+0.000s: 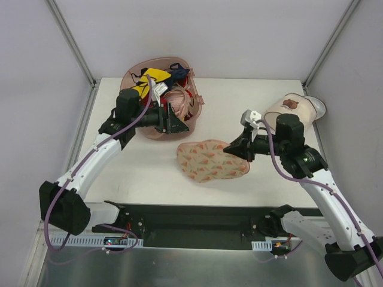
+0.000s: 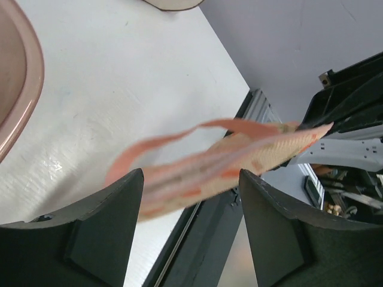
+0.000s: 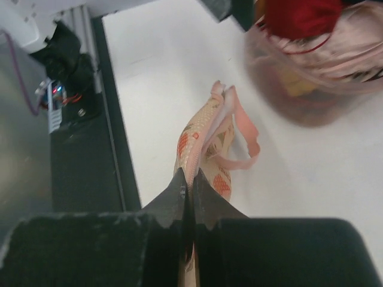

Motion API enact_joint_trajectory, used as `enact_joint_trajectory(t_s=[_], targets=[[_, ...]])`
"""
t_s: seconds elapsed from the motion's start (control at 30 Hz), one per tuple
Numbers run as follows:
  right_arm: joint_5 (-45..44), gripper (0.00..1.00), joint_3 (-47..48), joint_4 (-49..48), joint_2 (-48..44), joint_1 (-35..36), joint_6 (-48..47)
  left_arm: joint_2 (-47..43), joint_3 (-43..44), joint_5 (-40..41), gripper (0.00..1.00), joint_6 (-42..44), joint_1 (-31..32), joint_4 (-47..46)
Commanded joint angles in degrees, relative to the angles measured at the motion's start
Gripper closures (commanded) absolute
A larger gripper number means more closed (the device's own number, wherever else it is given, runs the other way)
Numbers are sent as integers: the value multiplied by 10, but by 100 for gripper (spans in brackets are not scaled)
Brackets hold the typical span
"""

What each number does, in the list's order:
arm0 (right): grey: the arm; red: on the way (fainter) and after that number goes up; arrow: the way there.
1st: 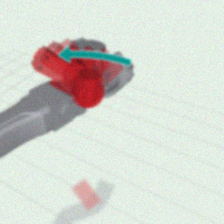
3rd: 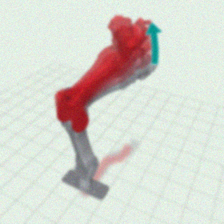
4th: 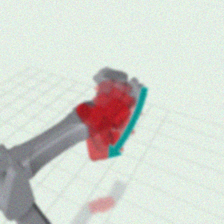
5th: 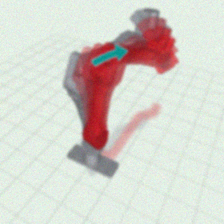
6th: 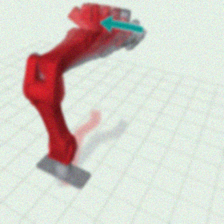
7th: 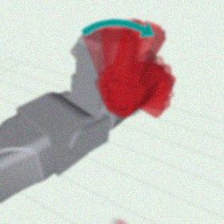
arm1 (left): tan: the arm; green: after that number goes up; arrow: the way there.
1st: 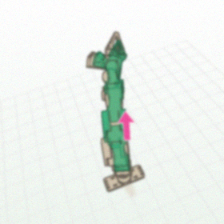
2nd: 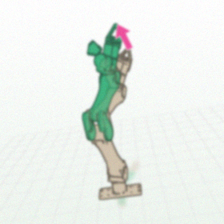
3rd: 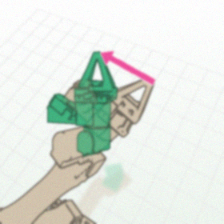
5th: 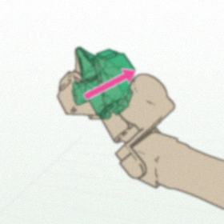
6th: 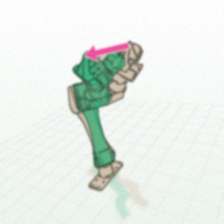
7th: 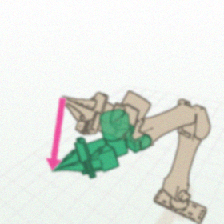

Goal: Unzip the laundry bag and remove the bra

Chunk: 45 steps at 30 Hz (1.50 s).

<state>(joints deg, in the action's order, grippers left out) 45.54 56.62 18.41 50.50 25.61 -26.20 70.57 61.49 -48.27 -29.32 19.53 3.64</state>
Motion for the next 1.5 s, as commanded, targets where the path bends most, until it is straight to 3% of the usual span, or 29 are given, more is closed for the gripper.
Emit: enact_joint_trajectory(t_s=[0.0, 0.23, 0.47, 0.63, 0.87, 0.97, 1.0, 1.03, 1.13, 1.17, 1.2, 1.23, 1.33, 1.47], targets=[[96, 99, 43, 170, 28, 1, -123, 62, 49, -65, 36, 43, 21, -57], [80, 99, 33, 177, 17, 1, -144, 140, 92, -159, 36, 88, 79, -69], [64, 99, 34, 174, 21, 1, -143, 165, 81, -211, 34, 111, 127, -69], [16, 99, 26, 116, 24, 1, -120, 169, 68, -246, 34, 115, 146, -69], [-39, 99, 60, 22, 71, -2, -83, 182, 68, -250, 44, 105, 147, -69], [-71, 99, 91, -5, 114, -4, -77, 187, 73, -233, 64, 100, 144, -66], [-78, 99, 100, -7, 125, -4, -76, 190, 78, -227, 76, 95, 139, -63], [-83, 99, 109, -9, 136, -5, -76, 191, 80, -220, 100, 90, 135, -62], [-134, 99, 132, -27, 166, -6, -39, 189, 87, -188, 100, 63, 115, -57], [-175, 95, 134, -34, 171, -6, -26, 185, 88, -174, 100, 57, 110, -56], [-192, 80, 140, -38, 174, -6, -15, 171, 87, -138, 100, 56, 106, -52], [-205, 34, 141, -39, 177, -7, 4, 162, 86, -115, 100, 57, 100, -44], [-256, 0, 132, -59, 158, -7, 38, 124, 86, -19, 100, 69, 97, -25], [-333, 4, 143, -74, 136, -7, 139, 78, 82, 106, 100, 71, 97, -2]])
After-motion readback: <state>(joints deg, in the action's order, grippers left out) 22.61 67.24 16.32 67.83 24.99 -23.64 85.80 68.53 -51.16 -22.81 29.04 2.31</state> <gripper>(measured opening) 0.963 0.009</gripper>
